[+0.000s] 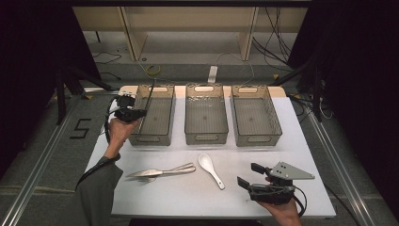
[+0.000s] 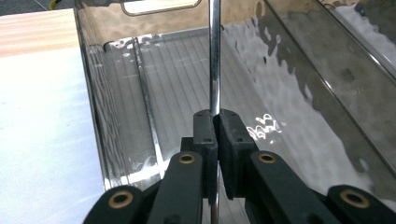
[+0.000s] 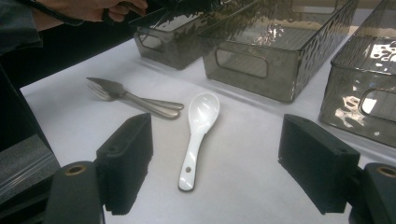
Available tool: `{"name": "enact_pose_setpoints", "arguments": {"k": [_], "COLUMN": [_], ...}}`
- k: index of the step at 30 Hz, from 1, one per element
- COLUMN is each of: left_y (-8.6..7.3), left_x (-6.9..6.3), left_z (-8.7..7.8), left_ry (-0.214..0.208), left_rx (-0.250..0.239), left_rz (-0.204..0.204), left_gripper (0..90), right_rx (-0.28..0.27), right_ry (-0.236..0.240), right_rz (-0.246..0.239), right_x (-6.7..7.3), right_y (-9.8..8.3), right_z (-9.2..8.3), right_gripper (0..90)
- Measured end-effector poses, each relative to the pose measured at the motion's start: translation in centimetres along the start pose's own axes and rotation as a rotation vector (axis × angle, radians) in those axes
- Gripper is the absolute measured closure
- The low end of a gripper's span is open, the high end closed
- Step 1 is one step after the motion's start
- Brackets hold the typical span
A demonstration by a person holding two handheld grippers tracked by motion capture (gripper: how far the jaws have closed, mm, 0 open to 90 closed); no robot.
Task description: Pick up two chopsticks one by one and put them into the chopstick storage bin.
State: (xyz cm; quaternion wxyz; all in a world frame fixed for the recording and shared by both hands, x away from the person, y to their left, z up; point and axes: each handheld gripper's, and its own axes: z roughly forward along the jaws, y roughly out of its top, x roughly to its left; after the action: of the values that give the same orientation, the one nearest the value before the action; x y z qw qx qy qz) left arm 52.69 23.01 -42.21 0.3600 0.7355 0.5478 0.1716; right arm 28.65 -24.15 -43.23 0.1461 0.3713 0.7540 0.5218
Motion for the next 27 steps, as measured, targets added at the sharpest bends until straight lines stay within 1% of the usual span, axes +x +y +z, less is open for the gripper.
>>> {"name": "enact_pose_setpoints", "arguments": {"k": [4, 10, 12, 13, 15, 16, 17, 18, 20, 21, 25, 27], "left_y": [-0.1, -0.1, -0.1, 0.0, 0.2, 0.3, 0.3, 0.4, 0.3, 0.2, -0.4, -0.9], "left_x": [0.2, 0.2, 0.1, 0.1, 0.0, -0.1, -0.2, -0.2, -0.4, -0.6, -1.3, -1.7], "left_z": [0.0, 0.0, -0.1, -0.3, -0.8, -1.1, -1.4, -1.7, -2.4, -2.6, -3.8, -4.3], "left_ry": [0.005, 0.010, 0.009, 0.004, -0.016, -0.033, -0.050, -0.064, -0.099, -0.115, -0.151, -0.177], "left_rx": [0.004, 0.019, 0.013, 0.007, -0.001, -0.004, -0.022, -0.030, -0.046, -0.039, -0.053, -0.066], "left_rz": [0.011, 0.000, -0.019, -0.029, -0.044, -0.049, -0.055, -0.053, -0.067, -0.065, -0.040, -0.052], "left_gripper": [85.3, 84.3, 83.1, 81.1, 74.1, 70.7, 68.2, 65.6, 60.2, 58.1, 50.2, 44.0], "right_rx": [0.000, 0.001, 0.000, 0.000, 0.000, 0.000, -0.001, -0.001, -0.001, -0.001, 0.000, 0.001], "right_ry": [0.000, 0.000, 0.000, -0.001, -0.001, -0.001, -0.002, -0.002, -0.004, -0.004, -0.006, -0.006], "right_rz": [0.000, 0.001, 0.001, 0.001, 0.000, 0.000, 0.001, 0.001, 0.000, -0.001, 0.001, 0.000], "right_x": [0.0, 0.0, 0.0, 0.0, 0.0, 0.0, 0.0, 0.0, 0.0, 0.0, 0.0, 0.0], "right_y": [0.0, 0.0, 0.0, 0.0, 0.0, 0.0, 0.0, 0.0, 0.0, 0.0, 0.0, 0.0], "right_z": [0.0, 0.0, 0.0, 0.0, 0.0, 0.0, 0.0, 0.0, 0.0, 0.0, 0.0, 0.0], "right_gripper": [27.0, 27.2, 27.2, 27.2, 27.2, 27.2, 27.2, 27.2, 27.2, 27.2, 27.2, 27.2]}}
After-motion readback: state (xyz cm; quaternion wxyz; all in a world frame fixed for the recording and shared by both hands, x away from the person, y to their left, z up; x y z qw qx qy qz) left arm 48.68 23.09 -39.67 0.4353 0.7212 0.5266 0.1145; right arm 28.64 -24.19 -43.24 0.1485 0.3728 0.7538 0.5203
